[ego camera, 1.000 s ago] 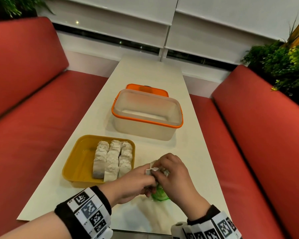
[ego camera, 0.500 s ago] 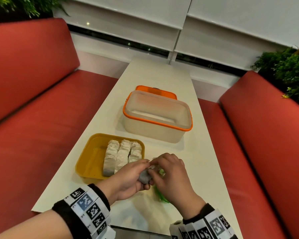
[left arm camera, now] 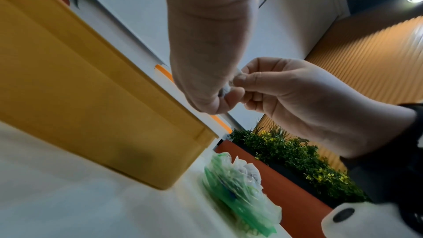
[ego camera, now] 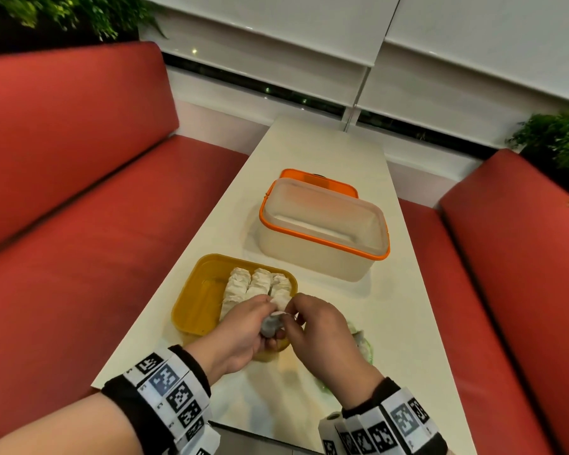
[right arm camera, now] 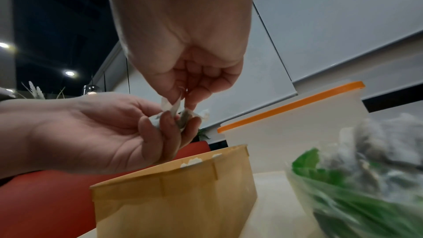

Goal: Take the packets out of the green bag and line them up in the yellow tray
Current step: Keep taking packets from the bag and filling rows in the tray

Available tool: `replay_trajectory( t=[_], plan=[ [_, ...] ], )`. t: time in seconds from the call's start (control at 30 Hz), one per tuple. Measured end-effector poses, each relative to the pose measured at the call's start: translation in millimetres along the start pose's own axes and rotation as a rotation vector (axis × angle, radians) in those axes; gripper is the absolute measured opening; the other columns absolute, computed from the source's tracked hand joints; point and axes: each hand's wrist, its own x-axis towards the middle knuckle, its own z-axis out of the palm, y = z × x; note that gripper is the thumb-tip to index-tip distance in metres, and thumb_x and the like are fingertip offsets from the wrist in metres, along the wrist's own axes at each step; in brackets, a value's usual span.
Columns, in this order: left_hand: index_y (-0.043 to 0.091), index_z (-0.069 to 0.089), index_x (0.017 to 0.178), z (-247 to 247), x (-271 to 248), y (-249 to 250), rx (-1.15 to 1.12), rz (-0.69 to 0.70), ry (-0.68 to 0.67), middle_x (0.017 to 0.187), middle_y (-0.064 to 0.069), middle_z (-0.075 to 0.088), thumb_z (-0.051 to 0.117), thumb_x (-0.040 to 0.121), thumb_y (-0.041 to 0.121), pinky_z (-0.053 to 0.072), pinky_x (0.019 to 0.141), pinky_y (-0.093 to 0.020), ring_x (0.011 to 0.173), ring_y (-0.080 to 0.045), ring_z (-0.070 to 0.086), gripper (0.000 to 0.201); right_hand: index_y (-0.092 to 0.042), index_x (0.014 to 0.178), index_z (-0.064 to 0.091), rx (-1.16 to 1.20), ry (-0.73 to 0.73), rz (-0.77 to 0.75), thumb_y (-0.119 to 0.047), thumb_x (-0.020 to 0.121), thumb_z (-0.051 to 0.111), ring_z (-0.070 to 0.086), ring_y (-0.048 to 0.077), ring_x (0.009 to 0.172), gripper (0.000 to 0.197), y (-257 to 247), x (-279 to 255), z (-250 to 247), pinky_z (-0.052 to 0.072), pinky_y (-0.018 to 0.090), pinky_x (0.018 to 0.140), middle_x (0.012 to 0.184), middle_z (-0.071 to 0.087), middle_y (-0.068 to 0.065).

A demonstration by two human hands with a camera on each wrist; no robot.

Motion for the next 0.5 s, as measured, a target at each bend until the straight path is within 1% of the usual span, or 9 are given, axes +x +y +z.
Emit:
replay_trajectory(
  t=[0.07, 0.13, 0.2, 0.23, 0.33, 0.4, 0.43, 0.47, 0.5],
  plan=[
    [0.014, 0.052, 0.084, -3.7, -1.3, 0.9, 0.056, 0.068, 0.048, 0.068, -0.007, 0.053, 0.041, 0.1, 0.015, 0.036, 0.045, -0.024, 0.054, -0.015, 0.049, 0.02, -0.014, 0.082, 0.059, 0.036, -0.031, 0.022, -0.019, 0.085, 0.058, 0.054, 0.021, 0.069, 0.006, -6.6, 5.3, -0.4, 0.043, 0.035, 0.063, 0.073, 0.062, 0.003],
    [0.015, 0.054, 0.085, -8.1, -1.9, 0.2, 0.143, 0.119, 0.097, 0.065, -0.006, 0.052, 0.04, 0.101, 0.018, 0.036, 0.044, -0.024, 0.052, -0.014, 0.046, 0.022, -0.017, 0.09, 0.059, 0.07, -0.058, 0.036, -0.018, 0.086, 0.056, 0.057, 0.021, 0.072, 0.005, -14.8, 9.9, 0.2, 0.043, 0.032, 0.065, 0.077, 0.064, 0.002],
    [0.016, 0.054, 0.085, -12.7, -2.8, 0.5, 0.2, 0.183, 0.147, 0.063, -0.005, 0.052, 0.039, 0.101, 0.021, 0.034, 0.041, -0.024, 0.049, -0.015, 0.045, 0.023, -0.021, 0.102, 0.061, 0.096, -0.086, 0.054, -0.018, 0.088, 0.055, 0.059, 0.017, 0.078, 0.016, -23.5, 14.7, 1.7, 0.044, 0.028, 0.069, 0.085, 0.066, -0.001],
    [0.017, 0.053, 0.083, -15.7, -3.9, 1.4, 0.218, 0.219, 0.176, 0.062, -0.004, 0.052, 0.039, 0.101, 0.021, 0.033, 0.04, -0.023, 0.048, -0.014, 0.046, 0.023, -0.022, 0.105, 0.063, 0.109, -0.096, 0.069, -0.018, 0.088, 0.055, 0.059, 0.016, 0.079, 0.019, -27.4, 17.4, 2.6, 0.044, 0.027, 0.07, 0.086, 0.067, -0.002],
    [0.021, 0.049, 0.075, -27.5, -4.6, 4.2, 0.325, 0.315, 0.277, 0.063, -0.002, 0.054, 0.041, 0.1, 0.025, 0.035, 0.039, -0.024, 0.048, -0.018, 0.053, 0.027, -0.02, 0.096, 0.067, 0.191, -0.097, 0.154, -0.017, 0.088, 0.056, 0.055, 0.01, 0.072, 0.014, -32.7, 26.9, 4.4, 0.041, 0.022, 0.067, 0.075, 0.061, -0.007],
    [0.021, 0.05, 0.073, -37.0, -4.9, 6.2, 0.434, 0.372, 0.328, 0.068, -0.004, 0.056, 0.042, 0.099, 0.027, 0.044, 0.045, -0.033, 0.056, -0.022, 0.057, 0.028, -0.019, 0.094, 0.067, 0.184, -0.102, 0.173, -0.016, 0.087, 0.058, 0.053, 0.009, 0.073, 0.012, -33.7, 33.4, 4.6, 0.039, 0.02, 0.067, 0.076, 0.059, -0.009],
    [0.02, 0.051, 0.074, -40.6, -6.1, 8.2, 0.479, 0.385, 0.344, 0.07, -0.004, 0.056, 0.042, 0.099, 0.027, 0.048, 0.052, -0.038, 0.061, -0.023, 0.057, 0.027, -0.019, 0.095, 0.067, 0.16, -0.108, 0.167, -0.017, 0.087, 0.058, 0.052, 0.009, 0.076, 0.013, -33.6, 36.1, 3.9, 0.039, 0.02, 0.068, 0.078, 0.059, -0.009],
    [0.019, 0.051, 0.075, -44.7, -7.1, 10.4, 0.499, 0.394, 0.36, 0.07, -0.003, 0.056, 0.042, 0.099, 0.027, 0.049, 0.056, -0.04, 0.064, -0.022, 0.056, 0.027, -0.019, 0.096, 0.067, 0.135, -0.118, 0.157, -0.016, 0.087, 0.058, 0.053, 0.009, 0.078, 0.014, -34.0, 38.8, 3.1, 0.04, 0.021, 0.069, 0.08, 0.06, -0.008],
    [0.018, 0.052, 0.077, -49.5, -8.9, 12.9, 0.508, 0.403, 0.376, 0.071, -0.002, 0.056, 0.042, 0.099, 0.026, 0.048, 0.056, -0.037, 0.064, -0.02, 0.055, 0.026, -0.019, 0.097, 0.067, 0.117, -0.129, 0.147, -0.016, 0.087, 0.057, 0.054, 0.011, 0.079, 0.014, -35.3, 41.6, 2.4, 0.041, 0.022, 0.07, 0.083, 0.062, -0.007]
  ],
)
